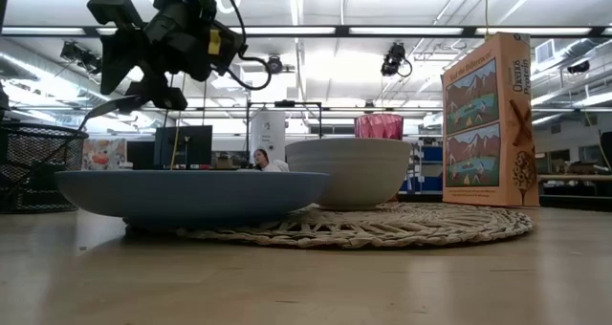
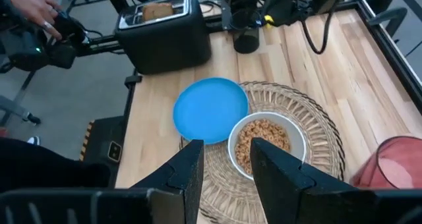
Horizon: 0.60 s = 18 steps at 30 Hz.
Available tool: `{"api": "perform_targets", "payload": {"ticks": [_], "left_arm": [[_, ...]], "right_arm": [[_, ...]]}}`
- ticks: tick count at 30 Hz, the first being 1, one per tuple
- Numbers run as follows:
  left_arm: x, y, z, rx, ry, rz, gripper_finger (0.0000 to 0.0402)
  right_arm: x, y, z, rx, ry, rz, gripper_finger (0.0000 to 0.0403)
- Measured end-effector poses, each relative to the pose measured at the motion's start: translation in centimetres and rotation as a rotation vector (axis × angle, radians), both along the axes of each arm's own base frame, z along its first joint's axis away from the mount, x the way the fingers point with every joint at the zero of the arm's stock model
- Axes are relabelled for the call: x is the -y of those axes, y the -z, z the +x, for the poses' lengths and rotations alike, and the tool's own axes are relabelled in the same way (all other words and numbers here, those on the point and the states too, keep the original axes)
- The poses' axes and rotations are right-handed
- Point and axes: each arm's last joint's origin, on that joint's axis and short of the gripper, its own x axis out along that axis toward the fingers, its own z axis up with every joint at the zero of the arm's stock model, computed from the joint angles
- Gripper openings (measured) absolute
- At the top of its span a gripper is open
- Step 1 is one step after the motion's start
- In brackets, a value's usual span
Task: Arrange a breakfast setting
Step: Put the spoon on the right side of the white bowl
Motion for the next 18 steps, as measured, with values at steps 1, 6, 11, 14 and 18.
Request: {"api": "perform_targets", "payload": {"ticks": [1,6,11,14,18], "left_arm": [[-0.01,0.02,0.01,-0.001,-0.002,0.000,0.0172],[0.14,-0.04,0.10,0.024,-0.024,-0.054,0.0146],[0.20,-0.05,0.13,0.028,-0.023,-0.060,0.0149],[0.20,-0.05,0.13,0.030,-0.020,-0.061,0.0158],[0.25,-0.07,0.17,0.055,0.003,-0.085,0.0174]], "right_arm": [[0.00,-0.03,0.02,0.004,0.000,0.001,0.0132],[-0.01,-0.07,0.05,0.009,-0.001,0.002,0.0132],[-0.02,-0.08,0.05,0.009,-0.002,0.003,0.0132],[-0.02,-0.08,0.05,0.009,-0.003,0.004,0.0132],[-0.02,-0.08,0.05,0.008,0.001,0.010,0.0132]]}}
